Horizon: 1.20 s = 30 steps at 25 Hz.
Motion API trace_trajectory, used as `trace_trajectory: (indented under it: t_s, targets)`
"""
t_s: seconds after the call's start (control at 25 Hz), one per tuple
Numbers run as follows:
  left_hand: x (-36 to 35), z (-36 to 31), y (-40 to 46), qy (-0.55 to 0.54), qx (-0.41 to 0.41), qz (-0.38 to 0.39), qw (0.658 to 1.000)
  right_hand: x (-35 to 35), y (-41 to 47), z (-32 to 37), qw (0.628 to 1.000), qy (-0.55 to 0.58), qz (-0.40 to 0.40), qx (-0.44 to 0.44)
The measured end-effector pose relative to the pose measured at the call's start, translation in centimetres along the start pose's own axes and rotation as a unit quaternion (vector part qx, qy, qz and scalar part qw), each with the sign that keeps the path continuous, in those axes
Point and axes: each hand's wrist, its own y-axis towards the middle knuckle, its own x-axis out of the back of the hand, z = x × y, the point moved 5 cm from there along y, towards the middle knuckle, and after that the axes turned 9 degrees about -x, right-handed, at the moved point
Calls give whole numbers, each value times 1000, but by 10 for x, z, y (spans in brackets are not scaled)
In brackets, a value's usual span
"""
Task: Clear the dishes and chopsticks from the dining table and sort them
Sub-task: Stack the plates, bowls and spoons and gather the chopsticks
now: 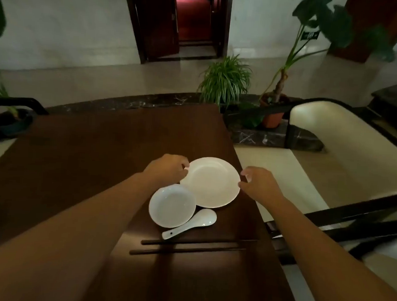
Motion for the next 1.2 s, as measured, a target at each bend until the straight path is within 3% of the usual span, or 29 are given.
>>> trace_trajectory:
  t_s: [0.12,0.24,0.48,0.68,0.84,1.0,1.2]
  targets:
    - [-18,24,29,-20,81,-9,996,-23,24,-19,990,93,29,-103]
    - [-34,33,45,-52,133,27,989,-42,29,-31,952,228,77,-186]
    - [-38,40,55,-211,186,-35,959,-44,27,-31,891,381,76,-235]
    - [-7,29,59,-272,175,-114,939,-21,21,-18,867,446,15,-221]
    - [52,4,34,-345,136,-166,914,40,5,12,878,456,-15,-144]
    - [91,-1,-59,-426,155,-208,867,80,-47,52,884,465,29,-45]
    - [48,28,-234,-496,205,-231,811,42,-161,83,896,413,159,-26]
